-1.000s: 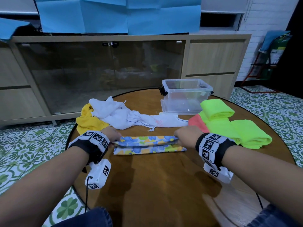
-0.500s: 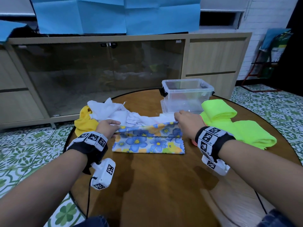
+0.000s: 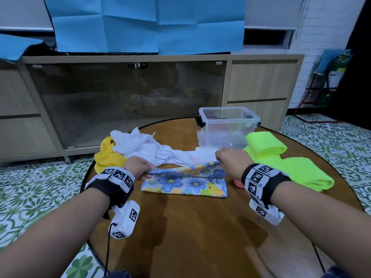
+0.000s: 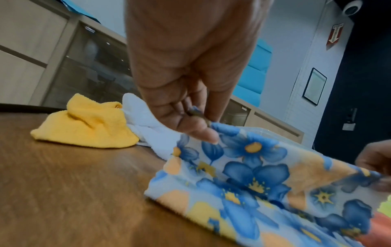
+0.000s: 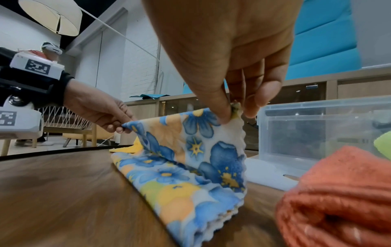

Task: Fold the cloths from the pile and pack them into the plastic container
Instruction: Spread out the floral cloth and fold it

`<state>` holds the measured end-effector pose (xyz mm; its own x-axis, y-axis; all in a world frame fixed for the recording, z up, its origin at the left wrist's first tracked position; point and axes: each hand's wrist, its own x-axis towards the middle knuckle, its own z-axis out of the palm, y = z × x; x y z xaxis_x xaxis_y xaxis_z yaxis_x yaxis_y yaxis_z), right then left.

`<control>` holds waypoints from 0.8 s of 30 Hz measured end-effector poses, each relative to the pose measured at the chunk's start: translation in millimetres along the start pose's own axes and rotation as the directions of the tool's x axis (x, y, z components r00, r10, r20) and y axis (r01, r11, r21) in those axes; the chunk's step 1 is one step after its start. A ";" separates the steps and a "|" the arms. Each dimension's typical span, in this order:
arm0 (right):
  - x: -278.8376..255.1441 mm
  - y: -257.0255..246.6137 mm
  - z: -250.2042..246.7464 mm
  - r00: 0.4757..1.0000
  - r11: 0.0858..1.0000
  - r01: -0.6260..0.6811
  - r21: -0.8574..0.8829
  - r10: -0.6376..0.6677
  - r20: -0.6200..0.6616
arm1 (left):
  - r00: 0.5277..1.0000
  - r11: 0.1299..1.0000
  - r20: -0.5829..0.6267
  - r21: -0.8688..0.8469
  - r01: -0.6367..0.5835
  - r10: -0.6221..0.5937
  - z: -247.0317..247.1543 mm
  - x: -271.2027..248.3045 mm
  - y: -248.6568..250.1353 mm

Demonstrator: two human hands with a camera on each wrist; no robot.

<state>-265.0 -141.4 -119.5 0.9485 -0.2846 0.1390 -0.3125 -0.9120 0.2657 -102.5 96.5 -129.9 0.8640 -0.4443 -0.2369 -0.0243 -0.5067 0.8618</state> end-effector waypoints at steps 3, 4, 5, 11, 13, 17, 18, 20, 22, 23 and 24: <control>3.4 9.2 -20.3 0.998 0.999 -0.035 -0.003 0.034 -0.060 | 0.991 0.991 -0.101 -0.084 -0.100 0.092 -7.4 -3.9 17.3; 3.5 13.1 -29.5 0.995 0.998 -0.055 0.009 0.055 -0.084 | 0.988 0.986 -0.106 -0.116 -0.121 0.108 -9.3 -7.4 25.2; 3.1 17.0 -37.9 0.992 0.997 -0.074 0.025 0.076 -0.105 | 0.987 0.983 -0.104 -0.117 -0.138 0.126 -11.2 -11.2 32.2; -19.1 26.9 -73.2 0.984 0.997 -0.081 -0.009 0.079 -0.158 | 0.920 0.890 -0.108 0.319 -0.326 0.376 -16.4 -47.7 55.4; -32.9 26.2 -85.1 0.980 0.997 -0.081 -0.004 0.078 -0.184 | 0.880 0.846 -0.139 0.377 -0.376 0.454 -21.1 -64.9 61.1; -58.8 25.2 -116.2 0.960 0.993 -0.115 0.026 0.118 -0.254 | 0.813 0.791 -0.199 0.442 -0.423 0.546 -33.6 -94.5 81.0; -63.1 26.1 -125.7 0.957 0.994 -0.111 0.021 0.112 -0.266 | 0.791 0.766 -0.218 0.488 -0.419 0.572 -37.2 -101.6 87.8; -67.4 30.7 -145.1 0.967 0.994 -0.104 0.025 0.107 -0.232 | 0.764 0.700 -0.209 0.594 -0.396 0.610 -45.0 -108.8 99.0; -63.5 36.4 -155.1 0.992 0.993 -0.098 0.060 0.102 -0.080 | 0.800 0.626 -0.118 0.693 -0.358 0.589 -50.3 -108.9 103.1; -58.7 37.5 -154.6 0.997 0.993 -0.082 0.082 0.081 0.020 | 0.836 0.580 -0.046 0.740 -0.339 0.547 -50.1 -106.2 102.7; -52.8 36.7 -149.5 0.991 0.992 -0.069 0.101 0.057 0.117 | 0.872 0.527 0.030 0.786 -0.322 0.488 -46.9 -100.4 99.4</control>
<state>-334.2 -115.7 25.6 0.9286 -0.3687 0.0409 -0.3704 -0.9154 0.1578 -168.1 125.4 0.6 0.7267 -0.6570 0.2009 -0.6866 -0.7049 0.1782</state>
